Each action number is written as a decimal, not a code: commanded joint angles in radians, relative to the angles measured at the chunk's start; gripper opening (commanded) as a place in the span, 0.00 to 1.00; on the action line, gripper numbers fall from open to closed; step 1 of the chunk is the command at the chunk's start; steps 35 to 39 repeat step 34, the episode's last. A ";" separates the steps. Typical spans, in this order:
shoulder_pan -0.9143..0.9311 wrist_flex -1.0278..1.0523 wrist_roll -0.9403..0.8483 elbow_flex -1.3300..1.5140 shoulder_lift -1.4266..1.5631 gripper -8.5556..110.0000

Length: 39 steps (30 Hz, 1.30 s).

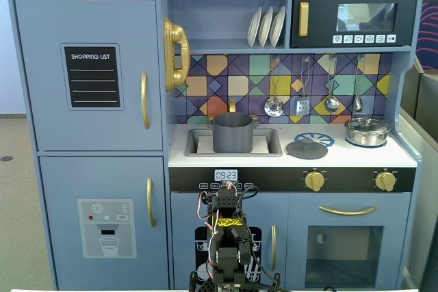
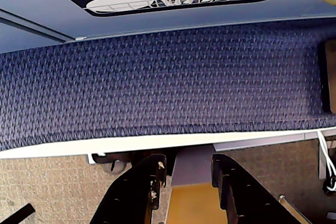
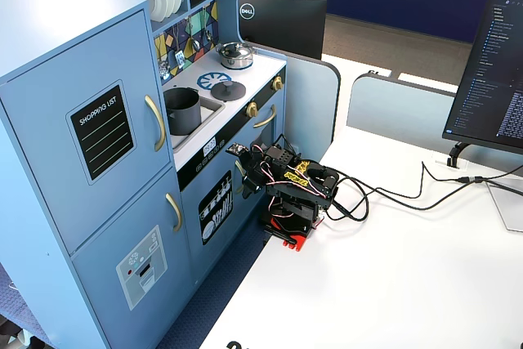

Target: Take off the lid from the gray recipient and place it on the counter

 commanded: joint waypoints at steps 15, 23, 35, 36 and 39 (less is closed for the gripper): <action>0.003 0.212 0.014 0.002 0.008 0.10; 0.003 0.212 0.014 0.002 0.008 0.10; 0.003 0.212 0.014 0.002 0.008 0.10; 0.003 0.212 0.014 0.002 0.008 0.10; 0.003 0.212 0.014 0.002 0.008 0.10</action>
